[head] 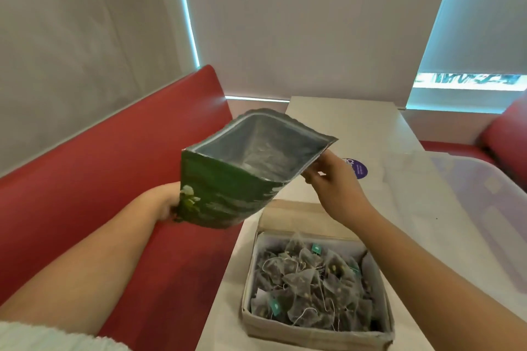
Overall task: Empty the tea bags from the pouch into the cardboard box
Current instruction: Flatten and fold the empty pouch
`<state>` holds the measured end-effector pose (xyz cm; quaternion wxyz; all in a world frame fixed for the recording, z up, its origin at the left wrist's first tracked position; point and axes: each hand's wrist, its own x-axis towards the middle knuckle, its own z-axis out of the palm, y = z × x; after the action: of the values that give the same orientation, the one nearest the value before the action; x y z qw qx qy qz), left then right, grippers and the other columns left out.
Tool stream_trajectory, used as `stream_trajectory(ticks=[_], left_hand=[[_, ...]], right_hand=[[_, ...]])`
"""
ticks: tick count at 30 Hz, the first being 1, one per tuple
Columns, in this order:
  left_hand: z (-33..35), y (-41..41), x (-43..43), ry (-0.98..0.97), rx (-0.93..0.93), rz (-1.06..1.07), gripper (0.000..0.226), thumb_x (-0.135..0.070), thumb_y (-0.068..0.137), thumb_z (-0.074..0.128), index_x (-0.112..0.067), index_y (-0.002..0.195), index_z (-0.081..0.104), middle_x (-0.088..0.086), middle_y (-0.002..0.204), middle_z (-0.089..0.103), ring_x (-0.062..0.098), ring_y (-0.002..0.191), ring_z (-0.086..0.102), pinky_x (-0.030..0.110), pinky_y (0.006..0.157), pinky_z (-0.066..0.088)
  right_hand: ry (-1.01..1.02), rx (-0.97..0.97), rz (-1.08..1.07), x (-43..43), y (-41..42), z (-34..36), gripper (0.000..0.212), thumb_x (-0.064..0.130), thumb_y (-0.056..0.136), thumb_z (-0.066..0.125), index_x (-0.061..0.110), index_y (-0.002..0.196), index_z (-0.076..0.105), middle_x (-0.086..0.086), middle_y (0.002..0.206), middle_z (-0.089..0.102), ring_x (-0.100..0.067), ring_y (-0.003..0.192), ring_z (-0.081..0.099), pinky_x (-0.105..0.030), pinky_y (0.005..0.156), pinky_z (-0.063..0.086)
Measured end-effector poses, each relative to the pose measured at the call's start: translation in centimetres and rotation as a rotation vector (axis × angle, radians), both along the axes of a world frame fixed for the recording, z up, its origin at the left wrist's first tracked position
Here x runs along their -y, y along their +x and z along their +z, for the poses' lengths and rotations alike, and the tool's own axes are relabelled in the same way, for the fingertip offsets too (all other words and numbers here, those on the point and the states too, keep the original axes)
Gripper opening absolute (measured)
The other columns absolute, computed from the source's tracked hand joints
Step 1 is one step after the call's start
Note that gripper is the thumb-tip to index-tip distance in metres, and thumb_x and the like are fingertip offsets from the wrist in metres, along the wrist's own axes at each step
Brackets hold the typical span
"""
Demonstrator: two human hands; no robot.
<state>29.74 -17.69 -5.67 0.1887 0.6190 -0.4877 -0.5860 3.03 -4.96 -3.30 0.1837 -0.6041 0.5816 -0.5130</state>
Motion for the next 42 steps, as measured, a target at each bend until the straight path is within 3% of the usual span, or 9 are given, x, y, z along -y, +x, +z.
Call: stream_trajectory(ticks=[3, 7, 10, 16, 21, 30, 33, 37, 42], left_hand=[[0.6, 0.3, 0.3, -0.059, -0.021, -0.107, 0.024, -0.032, 0.094, 0.045, -0.021, 0.082, 0.063, 0.0, 0.075, 0.067, 0.016, 0.075, 0.057, 0.029, 0.068, 0.044], [2.2, 0.1, 0.7, -0.151, -0.259, -0.168, 0.062, -0.078, 0.079, 0.032, -0.037, 0.114, 0.063, -0.011, 0.114, 0.067, 0.013, 0.106, 0.058, 0.037, 0.091, 0.043], [3.3, -0.7, -0.1, -0.292, -0.262, -0.215, 0.075, -0.088, 0.057, 0.049, -0.041, 0.115, 0.06, -0.013, 0.123, 0.062, 0.008, 0.113, 0.054, 0.041, 0.103, 0.035], [3.7, -3.1, -0.5, -0.589, -0.282, -0.086, 0.014, -0.022, 0.091, 0.06, -0.014, 0.097, 0.071, 0.005, 0.094, 0.075, 0.026, 0.096, 0.069, 0.035, 0.086, 0.056], [2.9, -5.6, -0.6, -0.684, -0.294, 0.112, 0.016, -0.026, 0.095, 0.054, -0.021, 0.086, 0.067, 0.006, 0.092, 0.073, 0.024, 0.086, 0.068, 0.047, 0.086, 0.054], [2.4, -9.7, -2.5, -1.072, 0.115, 0.189, 0.025, -0.031, 0.1, 0.04, -0.012, 0.086, 0.046, -0.006, 0.075, 0.053, 0.02, 0.071, 0.049, 0.033, 0.061, 0.03], [2.2, -9.3, -2.2, -1.107, 0.152, 0.175, 0.025, -0.029, 0.1, 0.04, -0.014, 0.08, 0.04, -0.009, 0.067, 0.05, 0.01, 0.06, 0.045, 0.035, 0.056, 0.023], [2.6, -9.4, -2.2, -1.138, 0.122, 0.14, 0.029, -0.03, 0.1, 0.041, -0.006, 0.083, 0.042, 0.006, 0.067, 0.055, 0.025, 0.062, 0.051, 0.043, 0.059, 0.037], [3.0, -9.2, -2.2, -1.099, 0.064, 0.102, 0.026, -0.03, 0.1, 0.041, -0.009, 0.087, 0.047, 0.003, 0.075, 0.06, 0.02, 0.07, 0.055, 0.03, 0.06, 0.041]], right_hand=[[-0.014, 0.061, -0.09, 1.2, -0.9, 0.8, 0.014, 0.021, 0.094, 0.055, 0.017, 0.108, 0.056, 0.004, 0.092, 0.067, -0.017, 0.083, 0.065, -0.045, 0.077, 0.056], [-0.043, 0.116, -0.179, 2.3, -1.9, 2.3, 0.02, 0.015, 0.095, 0.051, 0.009, 0.114, 0.052, 0.0, 0.093, 0.063, -0.021, 0.08, 0.066, -0.029, 0.061, 0.055], [-0.045, 0.152, -0.224, 2.9, -2.7, 3.3, 0.02, 0.017, 0.096, 0.05, 0.012, 0.115, 0.052, -0.007, 0.101, 0.064, -0.021, 0.08, 0.066, -0.027, 0.058, 0.052], [-0.093, 0.163, -0.234, 2.9, -2.9, 4.9, 0.019, 0.027, 0.096, 0.052, 0.008, 0.096, 0.05, -0.01, 0.095, 0.063, -0.023, 0.079, 0.064, -0.027, 0.058, 0.054], [0.049, 0.333, -0.113, 1.6, -1.0, 2.2, 0.022, 0.04, 0.094, 0.051, 0.018, 0.091, 0.048, -0.004, 0.084, 0.058, -0.014, 0.065, 0.057, -0.028, 0.056, 0.048], [-0.055, 0.144, -0.289, 0.9, 0.1, -0.8, 0.023, 0.026, 0.101, 0.038, 0.014, 0.084, 0.049, 0.003, 0.068, 0.054, -0.018, 0.063, 0.053, -0.04, 0.059, 0.047], [-0.065, 0.079, -0.321, 0.6, -1.4, -0.9, 0.022, 0.022, 0.101, 0.04, 0.013, 0.083, 0.047, 0.005, 0.063, 0.053, -0.01, 0.057, 0.051, -0.028, 0.051, 0.041], [-0.063, 0.055, -0.338, 0.3, -2.4, -0.8, 0.021, 0.021, 0.101, 0.04, 0.012, 0.084, 0.048, 0.007, 0.066, 0.055, -0.003, 0.057, 0.052, -0.014, 0.046, 0.037], [-0.013, 0.164, -0.238, 0.0, -3.7, 0.1, 0.024, 0.024, 0.098, 0.046, 0.005, 0.084, 0.051, -0.001, 0.071, 0.055, -0.014, 0.067, 0.051, -0.028, 0.059, 0.042]])
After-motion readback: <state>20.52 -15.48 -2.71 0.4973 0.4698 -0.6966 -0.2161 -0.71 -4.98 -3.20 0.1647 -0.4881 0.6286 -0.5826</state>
